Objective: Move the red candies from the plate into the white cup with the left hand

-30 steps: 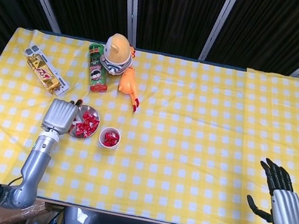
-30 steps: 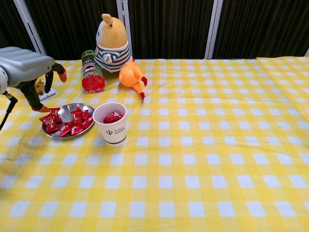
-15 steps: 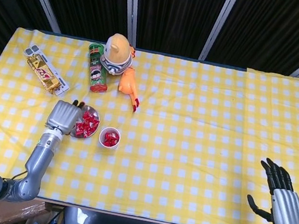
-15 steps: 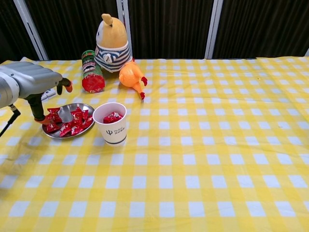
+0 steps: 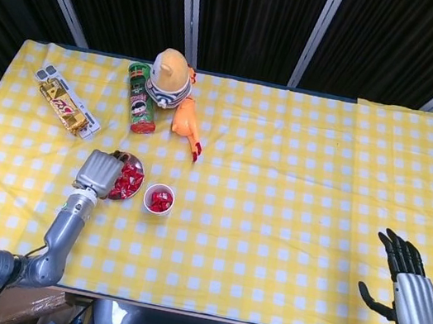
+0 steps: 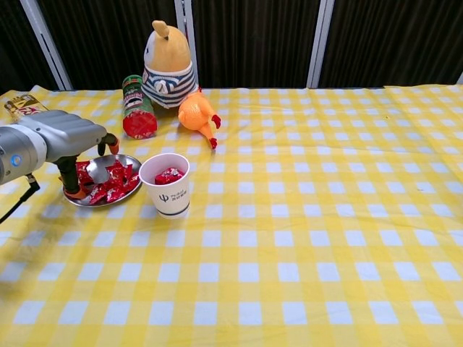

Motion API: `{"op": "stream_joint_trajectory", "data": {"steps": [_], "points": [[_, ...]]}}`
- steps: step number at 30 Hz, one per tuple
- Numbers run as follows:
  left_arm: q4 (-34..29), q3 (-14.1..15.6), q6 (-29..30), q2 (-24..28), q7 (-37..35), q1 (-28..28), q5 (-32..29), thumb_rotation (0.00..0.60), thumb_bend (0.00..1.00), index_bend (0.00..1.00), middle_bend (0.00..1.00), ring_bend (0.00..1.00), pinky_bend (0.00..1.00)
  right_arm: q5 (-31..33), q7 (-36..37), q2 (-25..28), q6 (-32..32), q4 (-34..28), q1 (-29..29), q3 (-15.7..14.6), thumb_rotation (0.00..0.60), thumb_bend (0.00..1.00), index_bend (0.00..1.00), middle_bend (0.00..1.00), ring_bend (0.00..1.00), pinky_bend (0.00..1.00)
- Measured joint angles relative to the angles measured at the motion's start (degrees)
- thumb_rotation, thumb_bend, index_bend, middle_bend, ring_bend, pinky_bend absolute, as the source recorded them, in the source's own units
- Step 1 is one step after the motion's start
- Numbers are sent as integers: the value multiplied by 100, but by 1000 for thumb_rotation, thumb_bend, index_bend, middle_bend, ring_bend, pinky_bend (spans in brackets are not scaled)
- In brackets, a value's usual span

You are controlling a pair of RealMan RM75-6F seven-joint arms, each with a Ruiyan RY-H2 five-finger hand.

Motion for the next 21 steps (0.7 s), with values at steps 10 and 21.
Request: {"op": "stream_joint_trajectory", "data": {"steps": [10, 21], "points": [[363, 30, -126, -346, -138, -139, 92, 600, 193, 255, 262, 787, 877, -3, 38, 10, 6, 5, -2, 3, 600, 386, 0, 0, 0, 0], [447, 150, -82, -378, -97, -141, -11, 600, 250, 303, 323, 788, 877, -17, 41, 15, 12, -5, -5, 1, 600, 386, 0, 0, 0, 0]]}}
